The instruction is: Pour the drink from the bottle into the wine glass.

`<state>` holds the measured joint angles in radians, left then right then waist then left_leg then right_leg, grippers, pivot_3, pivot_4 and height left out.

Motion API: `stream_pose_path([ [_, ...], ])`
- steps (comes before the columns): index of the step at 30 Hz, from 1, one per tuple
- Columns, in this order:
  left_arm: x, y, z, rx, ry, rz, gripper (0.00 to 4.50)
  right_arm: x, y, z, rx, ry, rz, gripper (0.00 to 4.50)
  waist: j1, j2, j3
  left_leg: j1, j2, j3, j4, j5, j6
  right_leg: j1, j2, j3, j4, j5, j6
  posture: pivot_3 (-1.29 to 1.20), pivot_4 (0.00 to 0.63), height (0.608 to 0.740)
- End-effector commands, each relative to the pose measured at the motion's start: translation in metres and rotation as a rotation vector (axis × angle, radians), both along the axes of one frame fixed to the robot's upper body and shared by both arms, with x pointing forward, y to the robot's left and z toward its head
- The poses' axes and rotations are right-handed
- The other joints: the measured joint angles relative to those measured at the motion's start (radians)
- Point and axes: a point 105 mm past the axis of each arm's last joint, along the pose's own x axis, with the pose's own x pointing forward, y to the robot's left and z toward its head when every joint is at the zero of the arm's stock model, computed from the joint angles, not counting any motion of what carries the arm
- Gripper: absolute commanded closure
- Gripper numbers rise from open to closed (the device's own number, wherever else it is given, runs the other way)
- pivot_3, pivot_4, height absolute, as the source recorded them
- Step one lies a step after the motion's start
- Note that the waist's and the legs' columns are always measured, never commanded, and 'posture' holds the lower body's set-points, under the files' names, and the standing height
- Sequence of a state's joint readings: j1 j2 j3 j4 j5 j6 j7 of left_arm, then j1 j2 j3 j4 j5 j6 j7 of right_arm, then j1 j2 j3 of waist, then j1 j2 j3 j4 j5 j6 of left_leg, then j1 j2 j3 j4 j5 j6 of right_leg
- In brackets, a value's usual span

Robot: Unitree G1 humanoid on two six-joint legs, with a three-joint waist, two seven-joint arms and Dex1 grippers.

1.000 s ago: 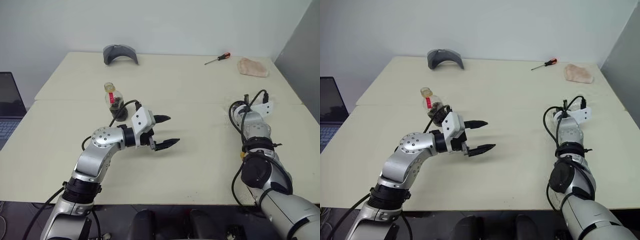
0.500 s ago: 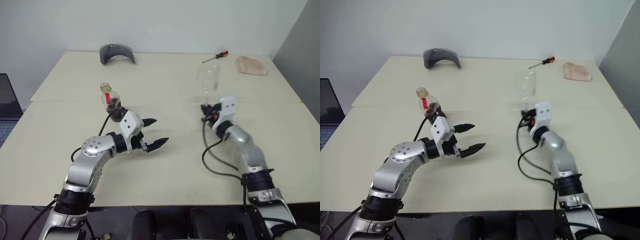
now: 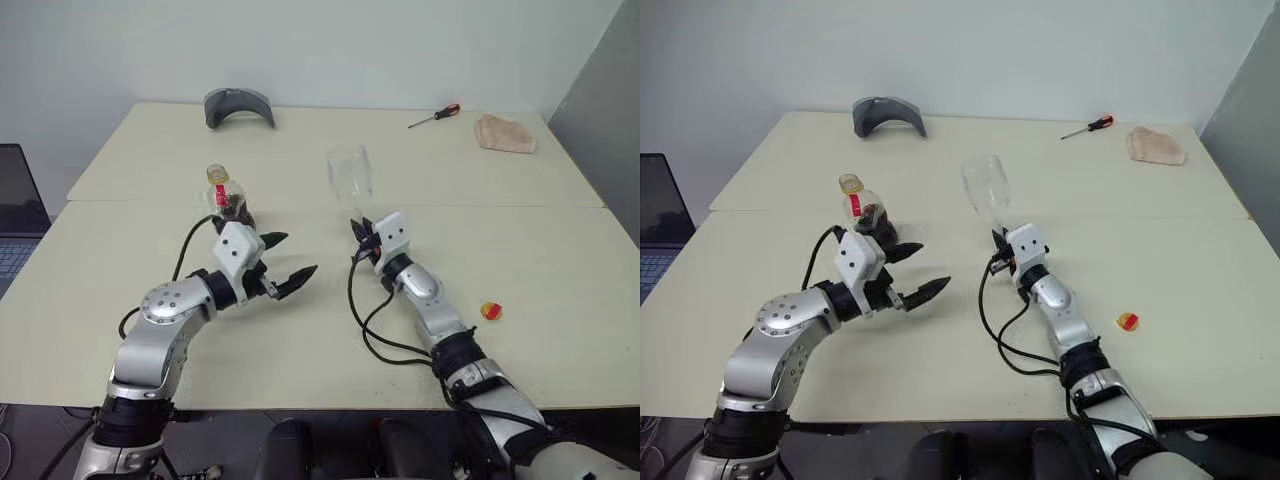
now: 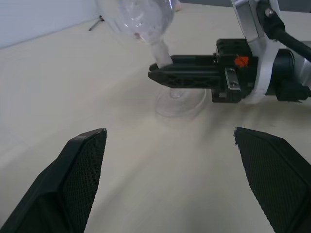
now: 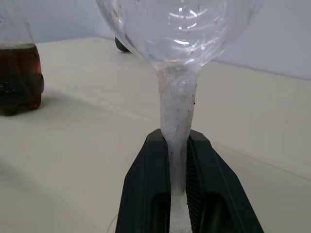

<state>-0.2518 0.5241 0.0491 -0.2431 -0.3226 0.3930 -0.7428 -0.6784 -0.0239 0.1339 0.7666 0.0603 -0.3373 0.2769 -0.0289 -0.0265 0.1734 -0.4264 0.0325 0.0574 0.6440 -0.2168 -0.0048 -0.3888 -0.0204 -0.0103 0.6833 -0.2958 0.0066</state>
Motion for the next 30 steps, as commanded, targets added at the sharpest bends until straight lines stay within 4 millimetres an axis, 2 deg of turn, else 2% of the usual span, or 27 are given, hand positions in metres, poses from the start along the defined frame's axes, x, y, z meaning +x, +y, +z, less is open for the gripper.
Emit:
stream_pose_path([
  [1, 0.003, 0.005, 0.018, -0.035, -0.049, 0.021, 0.0, 0.008, -0.008, 0.01, 0.045, -0.034, -0.042, 4.36, 0.001, 0.0, 0.0, 0.0, 0.0, 0.0, 0.0, 0.0, 0.0, 0.0, 0.0, 0.0, 0.0, 0.0, 0.0, 0.0, 0.15, 0.74],
  [9, 0.007, 0.004, 0.025, -0.048, -0.054, 0.015, 0.0, 0.004, -0.014, 0.004, 0.038, -0.046, -0.035, 4.36, 0.0, 0.0, 0.0, 0.0, 0.0, 0.0, 0.0, 0.0, 0.0, 0.0, -0.001, 0.0, 0.001, 0.0, 0.0, 0.0, 0.15, 0.74],
  [13, 0.01, -0.001, 0.027, -0.047, -0.057, -0.015, 0.0, 0.002, -0.015, 0.005, 0.048, -0.059, -0.043, 4.36, 0.0, 0.0, 0.0, 0.0, 0.0, 0.0, 0.0, 0.0, 0.0, 0.0, -0.001, 0.0, 0.001, 0.0, 0.0, 0.0, 0.15, 0.74],
  [17, 0.014, -0.006, 0.033, -0.056, -0.064, -0.036, 0.0, 0.001, -0.025, 0.011, 0.077, -0.089, -0.088, 4.36, 0.001, 0.0, 0.0, 0.001, 0.0, 0.0, 0.0, 0.0, 0.0, 0.0, -0.001, 0.0, 0.002, 0.0, 0.0, 0.0, 0.15, 0.74],
  [24, 0.008, -0.01, 0.033, -0.056, -0.035, -0.109, 0.0, -0.012, -0.024, 0.003, 0.06, -0.077, -0.037, 4.36, 0.0, 0.0, 0.0, 0.001, 0.0, 0.0, 0.0, 0.002, -0.004, 0.0, -0.001, 0.0, 0.002, 0.0, 0.0, 0.0, 0.15, 0.74],
  [30, 0.004, -0.007, 0.035, -0.055, -0.018, -0.134, 0.0, -0.016, -0.028, -0.002, 0.059, -0.047, -0.014, 2.31, 0.0, 0.0, 0.0, 0.001, 0.0, 0.0, 0.0, 0.002, -0.004, 0.0, -0.001, 0.0, 0.002, 0.0, 0.0, 0.0, 0.15, 0.74],
])
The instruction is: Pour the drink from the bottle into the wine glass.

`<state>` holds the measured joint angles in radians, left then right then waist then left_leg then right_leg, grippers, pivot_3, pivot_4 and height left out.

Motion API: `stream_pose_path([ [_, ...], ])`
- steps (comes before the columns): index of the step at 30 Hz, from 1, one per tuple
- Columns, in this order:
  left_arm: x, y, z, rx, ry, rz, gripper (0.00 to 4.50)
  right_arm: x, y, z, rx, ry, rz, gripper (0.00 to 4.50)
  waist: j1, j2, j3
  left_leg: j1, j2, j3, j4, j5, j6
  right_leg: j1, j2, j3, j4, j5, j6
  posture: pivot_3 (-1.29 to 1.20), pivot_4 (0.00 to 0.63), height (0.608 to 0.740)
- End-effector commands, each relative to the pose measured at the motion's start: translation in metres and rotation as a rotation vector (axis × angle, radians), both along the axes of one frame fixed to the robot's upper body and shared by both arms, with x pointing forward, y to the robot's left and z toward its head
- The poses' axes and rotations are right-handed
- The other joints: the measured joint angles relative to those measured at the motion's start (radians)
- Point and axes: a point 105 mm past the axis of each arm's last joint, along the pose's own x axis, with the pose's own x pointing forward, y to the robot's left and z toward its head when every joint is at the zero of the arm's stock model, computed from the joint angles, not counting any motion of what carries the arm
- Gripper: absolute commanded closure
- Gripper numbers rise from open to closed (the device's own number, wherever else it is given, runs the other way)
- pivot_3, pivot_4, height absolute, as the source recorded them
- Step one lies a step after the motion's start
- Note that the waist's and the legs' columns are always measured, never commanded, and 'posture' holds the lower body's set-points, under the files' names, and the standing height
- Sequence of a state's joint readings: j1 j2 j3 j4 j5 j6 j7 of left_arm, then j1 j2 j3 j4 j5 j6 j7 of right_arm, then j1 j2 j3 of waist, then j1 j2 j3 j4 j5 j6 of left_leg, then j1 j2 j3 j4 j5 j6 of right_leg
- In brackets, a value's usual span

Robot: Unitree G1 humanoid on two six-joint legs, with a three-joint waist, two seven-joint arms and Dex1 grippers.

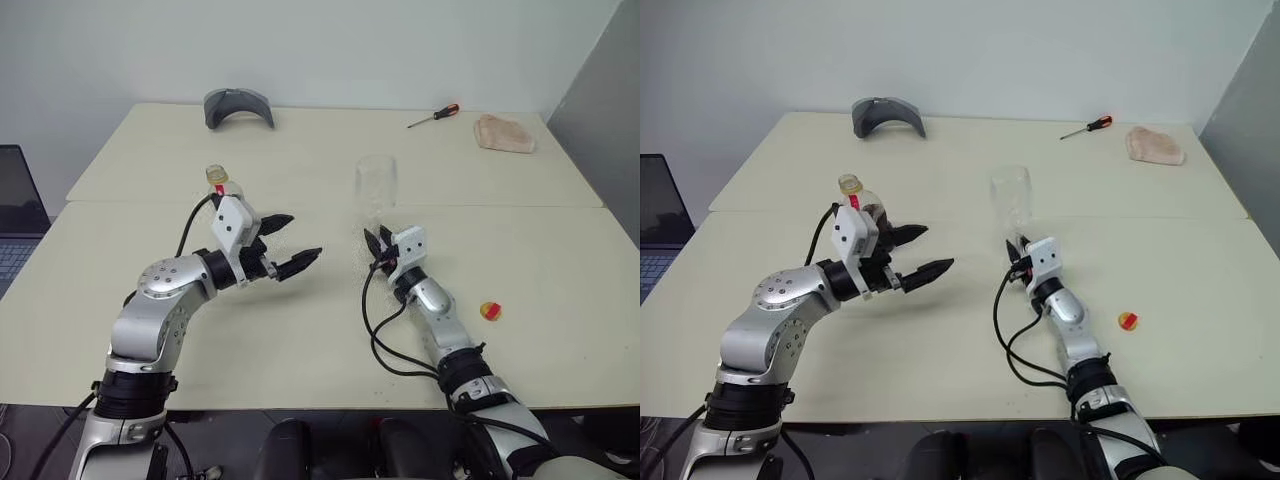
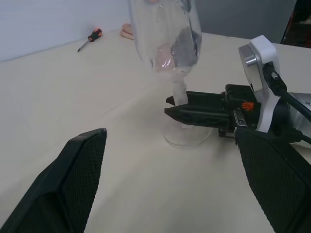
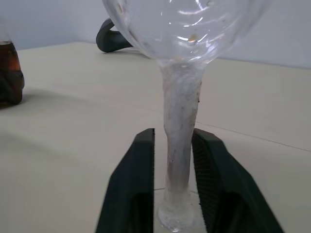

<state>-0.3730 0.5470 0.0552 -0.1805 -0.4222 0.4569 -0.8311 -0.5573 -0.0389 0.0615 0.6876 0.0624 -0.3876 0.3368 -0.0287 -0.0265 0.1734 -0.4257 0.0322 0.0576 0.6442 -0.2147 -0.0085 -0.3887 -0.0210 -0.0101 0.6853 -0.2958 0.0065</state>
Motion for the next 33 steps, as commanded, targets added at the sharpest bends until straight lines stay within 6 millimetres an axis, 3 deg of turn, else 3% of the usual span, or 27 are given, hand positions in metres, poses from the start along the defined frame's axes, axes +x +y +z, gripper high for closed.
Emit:
stream_pose_path([
  [1, -0.004, 0.002, 0.014, 0.005, -0.043, -0.018, 0.0, -0.002, -0.002, 0.012, 0.009, -0.035, 0.017, 1.98, 0.0, 0.0, 0.0, 0.0, 0.0, 0.0, 0.0, 0.0, 0.0, 0.0, 0.0, 0.0, 0.0, 0.0, 0.0, 0.0, 0.15, 0.74],
  [6, -0.005, 0.002, 0.015, 0.013, -0.046, -0.018, 0.0, -0.003, -0.007, 0.005, -0.046, -0.013, 0.01, 0.17, 0.0, 0.0, 0.0, 0.0, 0.0, 0.0, 0.0, 0.0, 0.0, 0.0, 0.0, 0.0, 0.0, 0.0, 0.0, 0.0, 0.15, 0.74],
  [7, -0.005, 0.002, 0.015, 0.013, -0.047, -0.018, 0.0, -0.003, -0.008, 0.004, -0.056, -0.011, 0.01, 0.05, 0.0, 0.0, 0.0, 0.0, 0.0, 0.0, 0.0, 0.0, 0.0, 0.0, 0.0, 0.0, 0.0, 0.0, 0.0, 0.0, 0.15, 0.74],
  [20, -0.005, 0.0, 0.021, 0.0, -0.072, -0.028, 0.0, -0.006, -0.016, -0.001, -0.078, 0.022, -0.004, 0.05, 0.0, 0.0, 0.0, 0.0, 0.0, 0.0, 0.0, 0.0, 0.0, 0.0, 0.0, 0.0, 0.0, 0.0, 0.0, 0.0, 0.15, 0.74],
  [33, -0.019, -0.005, 0.037, -0.008, -0.156, -0.029, 0.0, -0.04, -0.026, 0.004, -0.116, 0.064, 0.127, 0.05, 0.001, 0.0, 0.0, 0.0, 0.0, 0.0, 0.0, -0.001, 0.003, 0.0, 0.0, 0.0, 0.0, 0.0, 0.0, 0.0, 0.15, 0.74],
])
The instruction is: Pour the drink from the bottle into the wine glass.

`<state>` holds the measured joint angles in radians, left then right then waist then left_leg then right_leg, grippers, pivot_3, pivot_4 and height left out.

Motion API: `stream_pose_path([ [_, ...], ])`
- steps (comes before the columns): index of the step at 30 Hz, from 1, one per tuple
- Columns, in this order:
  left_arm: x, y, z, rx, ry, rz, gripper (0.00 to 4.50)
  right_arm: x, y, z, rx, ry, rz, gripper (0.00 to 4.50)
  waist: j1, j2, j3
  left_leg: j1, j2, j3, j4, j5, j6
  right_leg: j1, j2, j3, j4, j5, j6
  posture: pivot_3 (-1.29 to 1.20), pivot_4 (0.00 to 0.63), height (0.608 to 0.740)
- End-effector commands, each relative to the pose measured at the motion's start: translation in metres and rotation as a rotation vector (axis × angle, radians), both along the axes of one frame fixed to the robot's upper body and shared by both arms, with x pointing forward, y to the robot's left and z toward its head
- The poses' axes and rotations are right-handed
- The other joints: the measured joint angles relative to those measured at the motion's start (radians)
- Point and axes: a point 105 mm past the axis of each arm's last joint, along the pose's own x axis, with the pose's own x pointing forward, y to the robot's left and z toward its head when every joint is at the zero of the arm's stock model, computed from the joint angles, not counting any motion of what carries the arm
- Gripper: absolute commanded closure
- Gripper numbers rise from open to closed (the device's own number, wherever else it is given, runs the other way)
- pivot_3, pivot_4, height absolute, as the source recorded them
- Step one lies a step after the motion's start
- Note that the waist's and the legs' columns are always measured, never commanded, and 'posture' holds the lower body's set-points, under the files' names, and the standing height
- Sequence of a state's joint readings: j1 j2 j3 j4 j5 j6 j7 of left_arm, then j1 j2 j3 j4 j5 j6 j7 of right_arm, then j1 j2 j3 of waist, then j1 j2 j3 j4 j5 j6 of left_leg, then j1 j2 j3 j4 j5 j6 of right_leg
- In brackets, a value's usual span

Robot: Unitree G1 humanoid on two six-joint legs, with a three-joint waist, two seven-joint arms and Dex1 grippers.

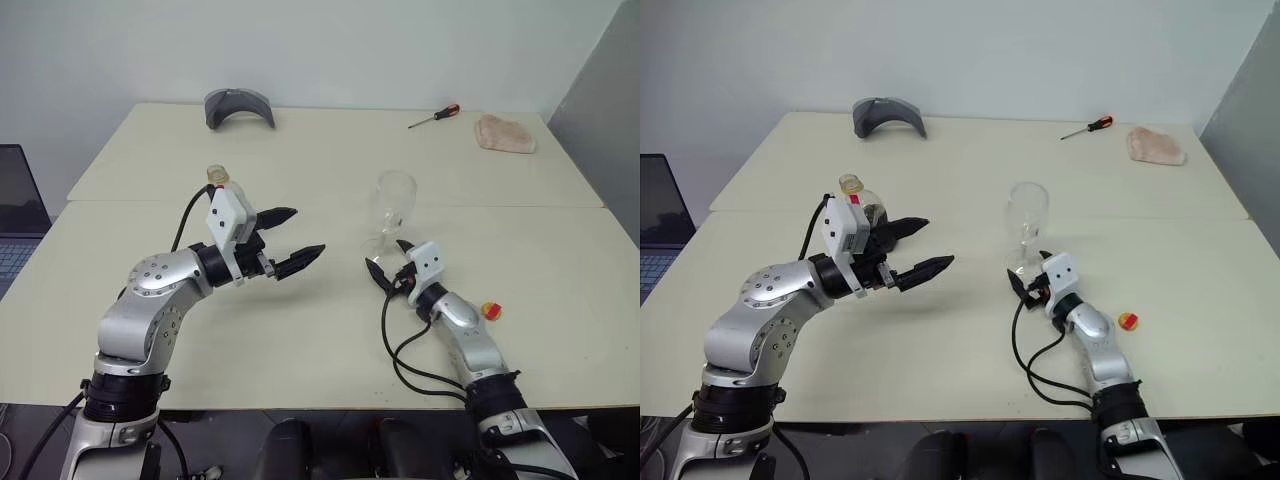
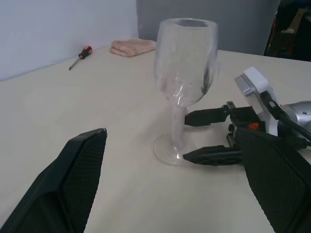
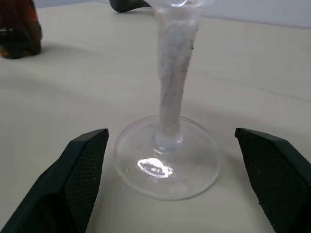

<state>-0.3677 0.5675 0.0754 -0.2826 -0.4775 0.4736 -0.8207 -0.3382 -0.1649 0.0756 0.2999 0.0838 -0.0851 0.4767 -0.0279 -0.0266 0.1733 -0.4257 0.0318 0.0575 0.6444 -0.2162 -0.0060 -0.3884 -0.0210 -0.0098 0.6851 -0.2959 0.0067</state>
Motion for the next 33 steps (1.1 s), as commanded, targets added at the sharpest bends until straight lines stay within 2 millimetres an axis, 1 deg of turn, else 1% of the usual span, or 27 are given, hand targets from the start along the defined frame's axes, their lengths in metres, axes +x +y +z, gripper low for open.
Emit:
stream_pose_path([
  [1, -0.008, 0.002, 0.015, 0.008, -0.097, 0.023, 0.0, -0.014, 0.004, 0.023, -0.006, -0.054, 0.085, 0.05, 0.0, 0.0, 0.0, 0.0, 0.0, 0.0, 0.0, 0.0, 0.001, 0.0, 0.0, 0.0, 0.0, 0.0, 0.0, 0.0, 0.15, 0.74],
  [4, -0.013, 0.001, 0.018, -0.001, -0.123, 0.041, 0.0, -0.027, 0.001, 0.032, -0.024, -0.058, 0.119, 0.05, 0.001, 0.0, 0.0, 0.0, 0.0, 0.0, 0.0, -0.001, 0.001, 0.0, 0.0, 0.0, 0.0, 0.0, 0.0, 0.0, 0.15, 0.74],
  [8, -0.02, -0.001, 0.022, -0.033, -0.143, 0.077, 0.0, -0.053, -0.002, 0.042, -0.064, -0.062, 0.186, 0.05, 0.003, 0.0, 0.0, 0.0, 0.0, 0.0, 0.0, -0.001, 0.001, 0.0, 0.0, 0.0, 0.0, 0.0, 0.0, 0.0, 0.15, 0.74],
  [13, -0.026, 0.01, 0.011, -0.057, -0.106, 0.186, 0.0, -0.08, -0.002, 0.06, -0.076, -0.068, 0.255, 0.05, 0.002, 0.0, 0.0, 0.001, 0.0, -0.001, 0.0, -0.001, 0.001, 0.001, 0.0, 0.0, -0.001, 0.0, 0.0, 0.0, 0.15, 0.74],
  [16, -0.024, 0.023, 0.006, -0.122, -0.108, 0.31, 0.0, -0.093, 0.004, 0.073, -0.073, -0.06, 0.345, 0.05, 0.003, -0.001, 0.0, 0.001, 0.0, -0.001, 0.0, -0.001, 0.001, 0.001, 0.0, -0.001, -0.001, 0.0, 0.0, 0.0, 0.15, 0.74],
  [19, -0.016, 0.048, 0.0, -0.164, -0.154, 0.534, 0.0, -0.102, 0.01, 0.087, -0.068, -0.055, 0.429, 0.05, 0.005, -0.002, -0.001, 0.001, 0.0, -0.002, 0.0, -0.001, 0.001, 0.002, 0.0, -0.001, -0.002, 0.0, 0.0, 0.0, 0.15, 0.74],
  [21, -0.013, 0.06, -0.005, -0.19, -0.152, 0.634, 0.0, -0.105, 0.013, 0.093, -0.067, -0.057, 0.463, 0.05, 0.006, -0.003, -0.001, 0.001, 0.0, -0.001, 0.0, -0.001, 0.001, 0.002, 0.0, -0.001, -0.002, 0.0, 0.0, 0.0, 0.15, 0.74],
  [22, -0.012, 0.067, -0.01, -0.186, -0.14, 0.671, 0.0, -0.105, 0.014, 0.094, -0.072, -0.058, 0.472, 0.05, 0.006, -0.003, -0.002, 0.001, 0.0, -0.002, 0.0, -0.001, 0.001, 0.002, 0.001, -0.001, -0.002, 0.0, 0.0, 0.0, 0.15, 0.74],
  [26, -0.008, 0.083, -0.021, -0.169, -0.117, 0.768, 0.0, -0.105, 0.016, 0.094, -0.091, -0.058, 0.492, 0.05, 0.008, -0.004, -0.002, 0.001, 0.0, -0.002, 0.0, -0.001, 0.001, 0.003, 0.001, -0.001, -0.003, 0.0, 0.0, 0.0, 0.15, 0.74],
  [27, -0.004, 0.088, -0.023, -0.155, -0.114, 0.798, 0.0, -0.105, 0.017, 0.095, -0.089, -0.058, 0.494, 0.05, 0.009, -0.005, -0.002, 0.001, 0.0, -0.002, 0.0, -0.001, 0.001, 0.002, 0.001, -0.001, -0.003, 0.0, 0.0, 0.0, 0.15, 0.74],
  [30, 0.009, 0.096, -0.031, -0.13, -0.093, 0.854, 0.0, -0.104, 0.02, 0.096, -0.086, -0.061, 0.505, 0.05, 0.015, -0.005, -0.002, 0.001, 0.0, -0.002, 0.001, -0.001, 0.001, 0.002, 0.001, -0.002, -0.003, 0.0, 0.0, 0.0, 0.15, 0.74],
  [33, 0.025, 0.095, -0.037, -0.106, -0.071, 0.855, 0.0, -0.102, 0.025, 0.098, -0.087, -0.068, 0.522, 0.05, 0.022, -0.005, -0.003, 0.001, -0.001, -0.002, 0.001, -0.001, 0.001, 0.003, 0.001, -0.001, -0.003, 0.0, 0.0, 0.0, 0.15, 0.74],
])
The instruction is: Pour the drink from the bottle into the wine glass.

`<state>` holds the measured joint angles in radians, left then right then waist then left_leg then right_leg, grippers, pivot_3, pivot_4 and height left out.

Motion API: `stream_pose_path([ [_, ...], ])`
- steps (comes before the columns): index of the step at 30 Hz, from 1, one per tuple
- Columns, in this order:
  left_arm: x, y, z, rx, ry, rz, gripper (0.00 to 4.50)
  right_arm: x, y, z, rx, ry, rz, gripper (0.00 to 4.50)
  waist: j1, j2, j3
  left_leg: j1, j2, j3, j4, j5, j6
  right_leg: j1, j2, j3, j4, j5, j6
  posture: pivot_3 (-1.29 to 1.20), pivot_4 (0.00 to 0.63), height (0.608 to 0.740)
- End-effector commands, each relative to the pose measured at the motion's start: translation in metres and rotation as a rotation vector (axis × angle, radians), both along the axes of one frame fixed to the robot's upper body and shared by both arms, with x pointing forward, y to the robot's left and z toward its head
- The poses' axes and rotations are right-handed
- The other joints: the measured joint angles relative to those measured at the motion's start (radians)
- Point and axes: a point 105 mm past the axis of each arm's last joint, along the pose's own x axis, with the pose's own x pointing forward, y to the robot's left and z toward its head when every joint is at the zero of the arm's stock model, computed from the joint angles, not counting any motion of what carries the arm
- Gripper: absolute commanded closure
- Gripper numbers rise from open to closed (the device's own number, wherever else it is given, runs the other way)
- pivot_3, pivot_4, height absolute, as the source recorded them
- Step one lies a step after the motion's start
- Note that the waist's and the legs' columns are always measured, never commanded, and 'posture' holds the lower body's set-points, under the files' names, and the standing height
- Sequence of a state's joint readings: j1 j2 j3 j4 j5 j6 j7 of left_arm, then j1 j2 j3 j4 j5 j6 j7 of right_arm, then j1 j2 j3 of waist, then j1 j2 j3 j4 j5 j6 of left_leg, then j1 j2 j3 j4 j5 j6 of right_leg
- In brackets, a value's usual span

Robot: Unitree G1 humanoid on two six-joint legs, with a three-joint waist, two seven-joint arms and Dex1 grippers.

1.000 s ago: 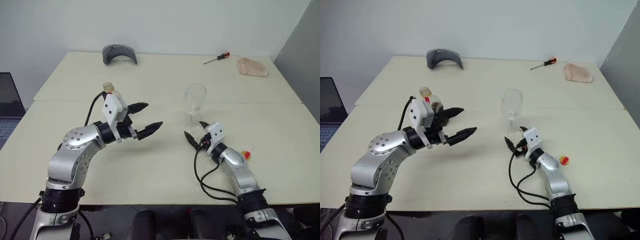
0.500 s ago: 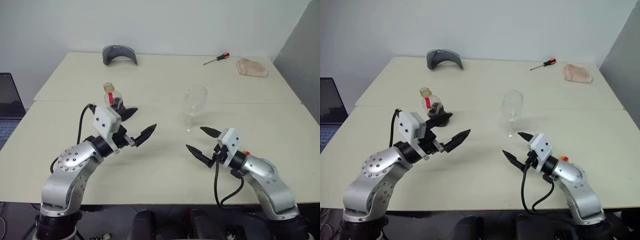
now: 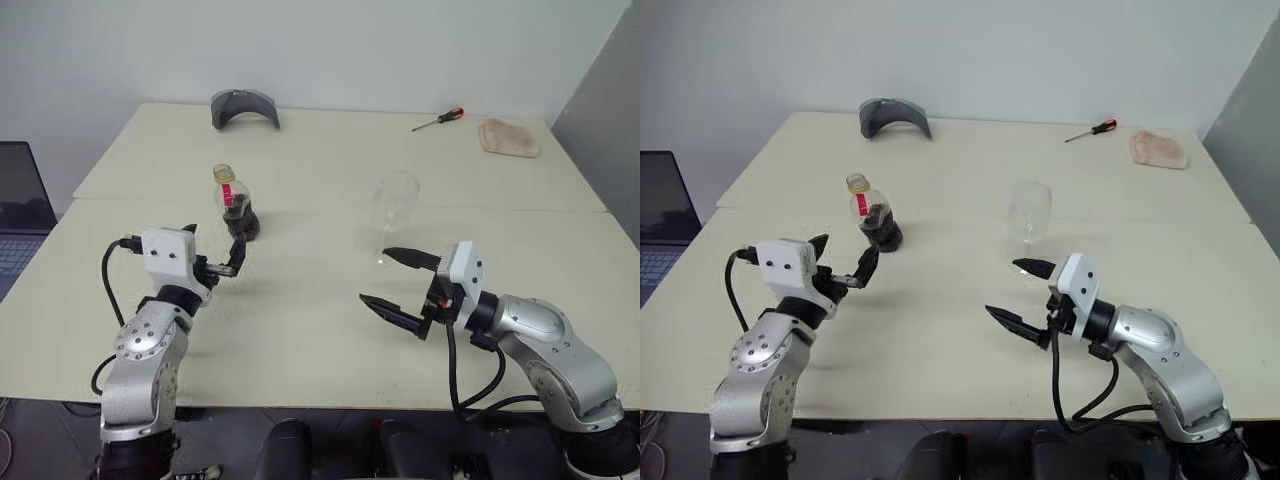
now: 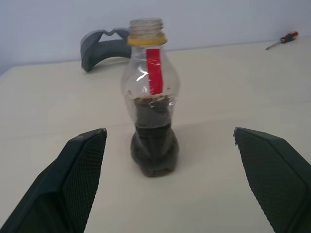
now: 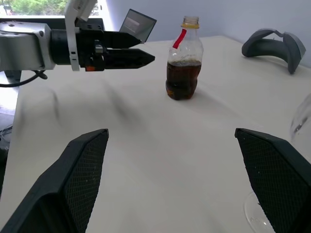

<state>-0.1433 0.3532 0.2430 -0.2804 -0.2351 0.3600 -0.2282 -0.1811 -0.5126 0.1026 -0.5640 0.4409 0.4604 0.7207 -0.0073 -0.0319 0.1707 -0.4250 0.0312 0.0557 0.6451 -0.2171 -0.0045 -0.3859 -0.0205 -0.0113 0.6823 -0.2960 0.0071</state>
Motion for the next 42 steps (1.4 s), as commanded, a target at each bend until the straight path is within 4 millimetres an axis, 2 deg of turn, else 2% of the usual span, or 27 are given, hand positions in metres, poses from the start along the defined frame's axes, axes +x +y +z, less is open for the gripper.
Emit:
stream_pose_path([
  [1, 0.014, -0.003, 0.004, 0.04, -0.018, -0.006, 0.0, -0.002, 0.007, 0.01, 0.009, -0.037, 0.04, 0.05, 0.002, 0.0, 0.0, 0.0, 0.0, 0.0, 0.0, 0.0, 0.0, 0.0, 0.0, 0.0, 0.0, 0.0, 0.0, 0.0, 0.15, 0.74],
  [5, 0.024, -0.005, 0.004, 0.027, -0.007, -0.032, 0.0, -0.002, 0.01, 0.013, 0.011, -0.044, 0.046, 0.05, 0.003, -0.001, 0.0, 0.0, 0.0, 0.0, 0.0, 0.0, 0.0, 0.0, 0.0, 0.0, 0.0, 0.0, 0.0, 0.0, 0.15, 0.74],
  [15, 0.05, 0.009, -0.012, 0.007, 0.06, -0.007, 0.0, -0.007, 0.013, 0.02, 0.004, -0.051, 0.081, 0.05, 0.004, -0.001, 0.0, 0.0, 0.0, 0.0, 0.0, 0.0, 0.0, 0.0, 0.0, 0.0, 0.0, 0.0, 0.0, 0.0, 0.15, 0.74],
  [18, 0.057, 0.004, -0.017, 0.009, 0.074, -0.034, 0.0, -0.007, 0.014, 0.022, 0.004, -0.053, 0.085, 0.05, 0.004, -0.001, 0.0, 0.0, 0.0, 0.0, 0.0, 0.0, 0.0, 0.0, 0.0, -0.001, 0.0, 0.0, 0.0, 0.0, 0.15, 0.74],
  [36, 0.094, -0.004, -0.009, -0.03, 0.051, -0.062, 0.0, -0.004, 0.018, 0.024, 0.01, -0.067, 0.065, 0.05, 0.005, -0.001, 0.0, 0.0, 0.0, 0.0, 0.0, 0.0, 0.0, 0.0, 0.0, -0.001, 0.0, 0.0, 0.0, 0.0, 0.15, 0.74],
  [42, 0.107, -0.016, -0.001, -0.057, 0.027, -0.086, 0.0, -0.003, 0.02, 0.026, 0.015, -0.074, 0.064, 0.05, 0.005, -0.001, 0.0, 0.0, 0.0, 0.0, 0.001, 0.0, 0.0, 0.0, -0.001, -0.001, 0.0, 0.0, 0.0, 0.0, 0.15, 0.74],
])
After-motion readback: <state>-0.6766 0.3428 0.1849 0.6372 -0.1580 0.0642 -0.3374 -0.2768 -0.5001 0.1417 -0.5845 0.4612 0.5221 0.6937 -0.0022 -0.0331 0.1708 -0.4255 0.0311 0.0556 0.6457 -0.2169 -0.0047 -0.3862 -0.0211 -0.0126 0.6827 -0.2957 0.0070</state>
